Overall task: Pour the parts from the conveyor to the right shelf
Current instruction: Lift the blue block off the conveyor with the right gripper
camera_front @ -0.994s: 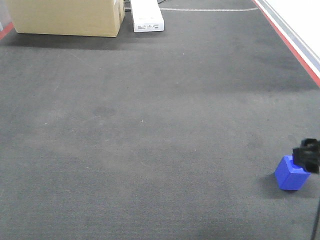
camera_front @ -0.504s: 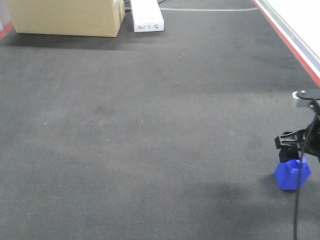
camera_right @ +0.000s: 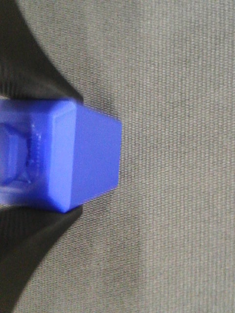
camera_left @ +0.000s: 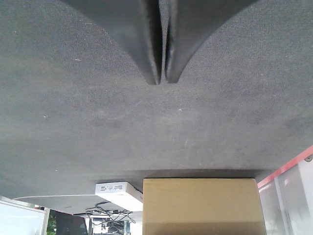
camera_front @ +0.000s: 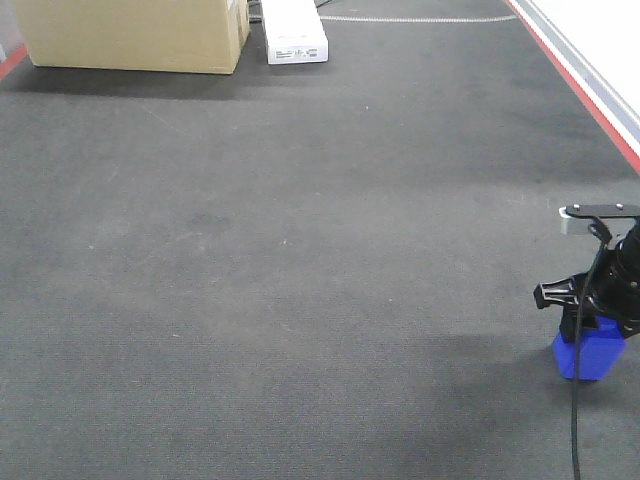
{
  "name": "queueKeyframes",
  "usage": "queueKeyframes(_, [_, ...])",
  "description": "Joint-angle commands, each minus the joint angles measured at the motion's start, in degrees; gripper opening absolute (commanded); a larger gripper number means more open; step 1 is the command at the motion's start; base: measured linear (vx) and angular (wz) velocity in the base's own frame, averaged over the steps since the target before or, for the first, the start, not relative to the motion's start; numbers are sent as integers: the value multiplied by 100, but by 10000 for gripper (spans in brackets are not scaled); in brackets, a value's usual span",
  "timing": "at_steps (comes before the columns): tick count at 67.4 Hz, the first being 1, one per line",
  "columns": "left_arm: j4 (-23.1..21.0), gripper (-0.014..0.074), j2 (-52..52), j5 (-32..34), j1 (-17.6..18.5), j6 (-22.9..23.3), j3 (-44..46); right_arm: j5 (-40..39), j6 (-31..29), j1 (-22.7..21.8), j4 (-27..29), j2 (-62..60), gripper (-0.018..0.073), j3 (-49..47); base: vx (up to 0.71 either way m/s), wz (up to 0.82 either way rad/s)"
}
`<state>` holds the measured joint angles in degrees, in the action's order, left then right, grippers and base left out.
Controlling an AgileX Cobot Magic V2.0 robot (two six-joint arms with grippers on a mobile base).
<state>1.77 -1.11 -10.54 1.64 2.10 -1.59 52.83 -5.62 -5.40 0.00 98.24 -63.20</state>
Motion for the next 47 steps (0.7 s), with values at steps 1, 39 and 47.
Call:
queueKeyframes(1, [-5,-6,-30,397,29,42,108,-74,-1,-37,-61,-212,141,-166,0,0])
queueKeyframes(39, [-5,-6,-30,397,29,42,108,-1736,-327,14,401,-3896,-8,1330,0,0])
queueKeyframes(47, [-5,-6,-30,397,29,42,108,-2181,-333,14,617,-4991,-6,1916,0,0])
